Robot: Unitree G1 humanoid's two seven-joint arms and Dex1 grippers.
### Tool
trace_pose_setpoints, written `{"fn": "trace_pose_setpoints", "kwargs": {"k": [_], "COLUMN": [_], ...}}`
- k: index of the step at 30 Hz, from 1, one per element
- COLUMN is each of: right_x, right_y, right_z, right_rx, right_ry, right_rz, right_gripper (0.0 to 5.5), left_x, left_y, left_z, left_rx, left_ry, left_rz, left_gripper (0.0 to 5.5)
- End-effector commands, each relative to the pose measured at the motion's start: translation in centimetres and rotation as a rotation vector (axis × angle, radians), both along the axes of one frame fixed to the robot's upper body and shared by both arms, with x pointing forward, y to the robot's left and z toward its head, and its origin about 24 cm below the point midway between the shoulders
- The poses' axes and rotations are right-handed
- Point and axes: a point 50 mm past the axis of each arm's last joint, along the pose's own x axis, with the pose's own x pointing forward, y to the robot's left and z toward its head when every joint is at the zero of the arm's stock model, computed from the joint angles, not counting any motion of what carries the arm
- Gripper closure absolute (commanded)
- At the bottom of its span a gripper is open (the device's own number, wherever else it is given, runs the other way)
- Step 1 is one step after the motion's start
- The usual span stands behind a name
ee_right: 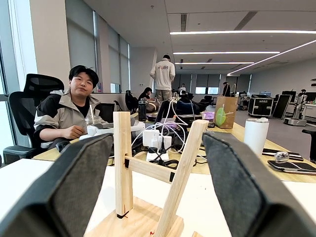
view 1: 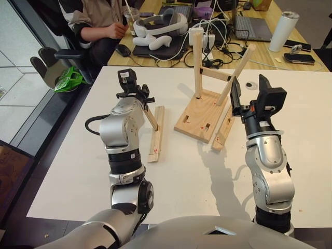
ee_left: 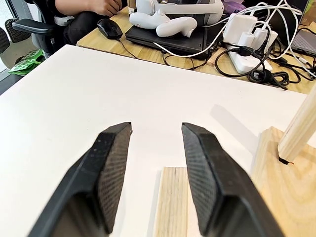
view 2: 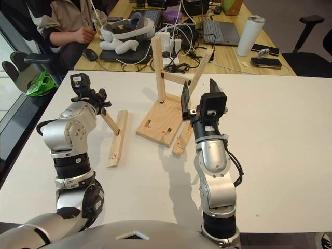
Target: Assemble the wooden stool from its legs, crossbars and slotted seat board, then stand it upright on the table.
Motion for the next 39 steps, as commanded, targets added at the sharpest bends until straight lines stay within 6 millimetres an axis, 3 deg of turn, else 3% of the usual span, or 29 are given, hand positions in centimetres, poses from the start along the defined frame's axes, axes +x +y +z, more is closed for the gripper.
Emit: {"fn": "trace_pose_setpoints", "kwargs": {"k": [1,7,11,15,17,19,21,23,25,27,39], "right_x": [0.1,0.3,0.1,0.2,0.2,0.3,0.3,0.3,0.5,0.5,0.6], "right_y": [-0.1,-0.1,-0.4,-0.3,-0.3,-0.3,-0.3,-0.3,-0.2,-0.2,-0.3], "right_z": [-0.2,-0.1,-0.1,-0.1,-0.1,0.0,0.0,0.0,0.1,0.1,0.1], "right_rx": [-0.008,-0.008,-0.007,-0.003,-0.003,-0.005,-0.007,-0.01,-0.013,-0.015,-0.02], "right_ry": [0.014,0.012,0.01,0.008,0.008,0.007,0.006,0.007,0.007,0.006,0.008], "right_rz": [-0.008,-0.008,-0.027,-0.027,-0.024,-0.018,-0.014,-0.01,0.004,0.009,0.002], "right_gripper": [2.17,2.17,2.17,2.17,2.17,2.17,2.17,2.17,2.17,2.17,2.17], "left_x": [-0.2,0.3,-0.1,-0.1,-0.2,-0.1,-0.1,-0.7,-1.8,-1.9,-0.4], "left_y": [-0.1,0.2,0.9,1.2,0.7,0.7,0.3,-1.1,-1.7,-1.6,1.2], "left_z": [-1.5,2.9,7.7,14.9,13.9,11.4,7.1,0.8,-3.0,-3.5,-0.9], "left_rx": [-0.016,0.073,0.083,0.013,0.055,0.073,0.037,0.057,0.079,0.094,0.178], "left_ry": [0.093,-0.088,-0.264,-0.53,-0.485,-0.381,-0.2,0.048,0.18,0.178,0.044], "left_rz": [0.007,-0.003,-0.011,-0.015,-0.032,-0.015,-0.005,-0.072,-0.103,-0.095,-0.027], "left_gripper": [3.63,3.63,3.63,3.63,3.63,3.63,3.63,3.63,3.63,3.63,3.63]}}
